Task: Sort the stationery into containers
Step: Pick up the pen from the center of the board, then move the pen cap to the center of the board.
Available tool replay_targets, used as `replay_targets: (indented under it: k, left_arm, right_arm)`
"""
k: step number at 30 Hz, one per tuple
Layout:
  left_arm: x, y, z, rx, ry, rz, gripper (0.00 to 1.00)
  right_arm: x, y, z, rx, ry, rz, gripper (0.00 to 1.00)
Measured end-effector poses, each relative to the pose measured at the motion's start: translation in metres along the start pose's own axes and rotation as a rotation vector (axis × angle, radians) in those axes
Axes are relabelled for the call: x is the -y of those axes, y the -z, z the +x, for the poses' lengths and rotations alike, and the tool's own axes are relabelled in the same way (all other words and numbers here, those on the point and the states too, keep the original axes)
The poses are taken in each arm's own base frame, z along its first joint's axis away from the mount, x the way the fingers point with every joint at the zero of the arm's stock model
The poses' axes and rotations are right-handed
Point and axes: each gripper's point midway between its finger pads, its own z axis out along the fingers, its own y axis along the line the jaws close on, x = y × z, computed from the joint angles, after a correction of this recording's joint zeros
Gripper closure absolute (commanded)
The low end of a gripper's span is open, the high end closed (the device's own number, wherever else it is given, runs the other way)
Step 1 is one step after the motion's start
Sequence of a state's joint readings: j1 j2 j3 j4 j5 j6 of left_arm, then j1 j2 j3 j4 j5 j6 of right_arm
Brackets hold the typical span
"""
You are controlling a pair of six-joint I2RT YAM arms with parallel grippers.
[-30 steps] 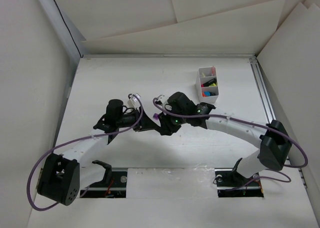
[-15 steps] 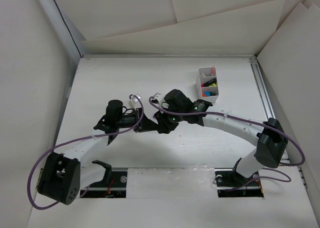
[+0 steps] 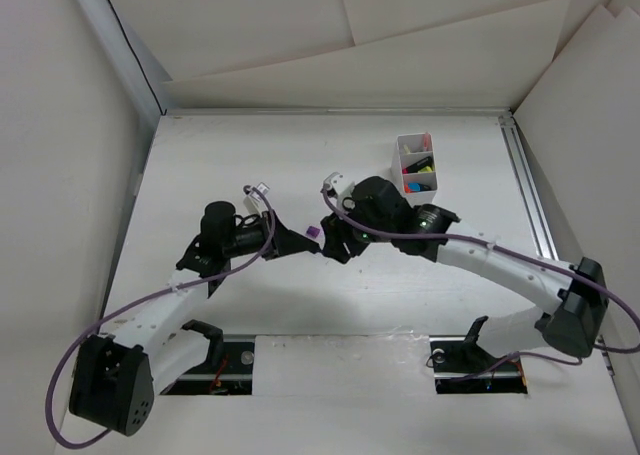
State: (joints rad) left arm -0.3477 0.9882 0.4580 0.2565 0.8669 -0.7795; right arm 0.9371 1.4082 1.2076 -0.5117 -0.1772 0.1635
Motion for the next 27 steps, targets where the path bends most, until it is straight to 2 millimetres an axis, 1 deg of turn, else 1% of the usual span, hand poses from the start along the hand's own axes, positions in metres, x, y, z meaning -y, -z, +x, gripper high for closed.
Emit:
replay_targets:
  k: [2, 3, 5, 6, 8, 9, 12, 15, 16, 18, 20, 21, 23, 25, 27]
  left_arm:
    - [-0.001, 0.004, -0.009, 0.053, -0.011, -0.024, 0.95]
    - [-0.001, 0.006, -0.014, 0.084, -0.015, -0.04, 0.95]
    - [-0.004, 0.01, -0.024, 0.145, -0.02, -0.072, 0.95]
    - [-0.004, 0.011, -0.028, 0.171, -0.02, -0.085, 0.95]
    - [-0.007, 0.014, -0.036, 0.224, -0.016, -0.113, 0.95]
    - [-0.009, 0.015, -0.041, 0.249, -0.014, -0.128, 0.95]
    - [-0.012, 0.018, -0.049, 0.303, -0.002, -0.159, 0.95]
    - [-0.009, 0.025, -0.055, 0.35, -0.002, -0.169, 0.95]
    - [-0.006, 0.029, -0.058, 0.373, -0.009, -0.165, 0.95]
    - [0.006, 0.04, -0.061, 0.424, -0.035, -0.153, 0.91]
    - [0.018, 0.053, -0.065, 0.481, -0.066, -0.144, 0.88]
    - [0.027, 0.06, -0.066, 0.507, -0.084, -0.139, 0.88]
    - [0.044, 0.072, -0.072, 0.552, -0.12, -0.13, 0.88]
    - [0.063, 0.084, -0.078, 0.594, -0.157, -0.111, 0.88]
    - [0.075, 0.09, -0.083, 0.617, -0.182, -0.1, 0.88]
  right_arm:
    - [0.0, 0.013, -0.006, 0.056, -0.005, 0.016, 0.49]
    - [0.001, 0.017, -0.009, 0.08, -0.007, 0.023, 0.56]
    - [0.002, 0.024, -0.013, 0.132, -0.019, 0.03, 0.69]
    - [0.003, 0.025, -0.013, 0.15, -0.029, 0.035, 0.79]
    - [0.007, 0.022, -0.013, 0.181, -0.055, 0.043, 0.95]
    - [0.01, 0.02, -0.011, 0.188, -0.069, 0.05, 1.0]
    - [0.028, 0.009, -0.006, 0.199, -0.141, 0.093, 1.0]
    - [0.06, -0.004, -0.013, 0.222, -0.237, 0.15, 1.0]
    - [0.072, -0.01, -0.015, 0.231, -0.273, 0.162, 1.0]
    - [0.095, -0.025, -0.014, 0.225, -0.34, 0.173, 1.0]
    - [0.114, -0.044, -0.009, 0.201, -0.4, 0.169, 1.0]
    - [0.12, -0.058, -0.004, 0.174, -0.427, 0.162, 1.0]
    - [0.122, -0.083, 0.004, 0.124, -0.448, 0.136, 1.0]
    - [0.115, -0.107, 0.013, 0.072, -0.461, 0.101, 1.0]
    - [0.106, -0.126, 0.02, 0.031, -0.465, 0.067, 1.0]
